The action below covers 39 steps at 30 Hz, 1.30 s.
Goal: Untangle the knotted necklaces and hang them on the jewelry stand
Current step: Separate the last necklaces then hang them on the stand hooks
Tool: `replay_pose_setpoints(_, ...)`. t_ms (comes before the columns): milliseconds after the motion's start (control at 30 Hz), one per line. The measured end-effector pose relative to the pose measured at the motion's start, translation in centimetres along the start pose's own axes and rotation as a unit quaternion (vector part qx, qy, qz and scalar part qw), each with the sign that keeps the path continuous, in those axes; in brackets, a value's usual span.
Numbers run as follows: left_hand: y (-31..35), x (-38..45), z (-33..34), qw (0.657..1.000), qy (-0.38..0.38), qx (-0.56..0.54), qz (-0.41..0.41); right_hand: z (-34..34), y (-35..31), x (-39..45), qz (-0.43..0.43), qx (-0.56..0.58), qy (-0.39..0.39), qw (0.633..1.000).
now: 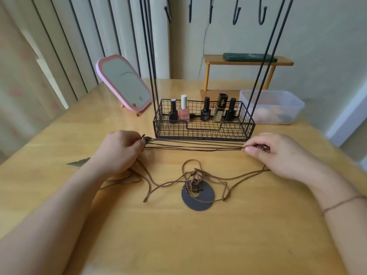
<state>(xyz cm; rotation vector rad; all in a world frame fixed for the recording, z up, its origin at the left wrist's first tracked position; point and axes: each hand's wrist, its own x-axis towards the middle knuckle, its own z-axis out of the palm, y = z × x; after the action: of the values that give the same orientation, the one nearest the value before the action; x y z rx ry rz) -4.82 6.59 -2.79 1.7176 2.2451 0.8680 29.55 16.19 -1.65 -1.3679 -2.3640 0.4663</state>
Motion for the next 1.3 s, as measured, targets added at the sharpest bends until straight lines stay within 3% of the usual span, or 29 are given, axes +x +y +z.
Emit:
replay_pose_setpoints(167, -0.9, 0.1, -0.5, 0.997, -0.019, 0.073, -0.01, 0.6, 0.5, 0.2, -0.028, -0.047, -0.035, 0.998)
replay_pose_setpoints(567, -2.6, -0.2, -3.6, 0.991, -0.119, 0.053, -0.014, -0.8, 0.1, -0.5, -0.04, -0.017, -0.022, 0.999)
replay_pose_setpoints(700, -3.0, -1.1, -4.8, 0.986, -0.159, 0.047, 0.027, -0.4, -3.0, -1.8, -0.128, 0.0, -0.136, 0.982)
replay_pose_setpoints(767, -3.2, -1.3, -5.5, 0.98, -0.186, 0.056, 0.043, 0.4, -3.7, -1.9, -0.124, -0.061, -0.196, 0.971)
replay_pose_setpoints(867, -4.1, -1.9, -6.5, 0.971, -0.224, 0.059, 0.059, 0.5, -3.4, -1.7, -0.115, -0.087, -0.223, 0.964)
replay_pose_setpoints(967, -5.7, -2.9, -7.4, 0.968, -0.241, 0.029, 0.07, 0.7, -2.6, -2.6, -0.145, -0.165, -0.213, 0.952)
replay_pose_setpoints(1033, -7.0, -3.8, -8.1, 0.969, -0.235, 0.019, 0.07, 1.1, -1.7, -4.1, -0.197, -0.186, -0.166, 0.948)
replay_pose_setpoints(1167, -9.3, -5.4, -9.4, 0.972, -0.222, 0.007, 0.074, -0.1, -0.7, -8.2, -0.194, -0.027, -0.064, 0.979)
replay_pose_setpoints(1300, -11.0, -5.8, -11.0, 0.961, -0.246, 0.108, 0.061, -1.6, 0.0, -10.7, -0.183, 0.042, -0.01, 0.982)
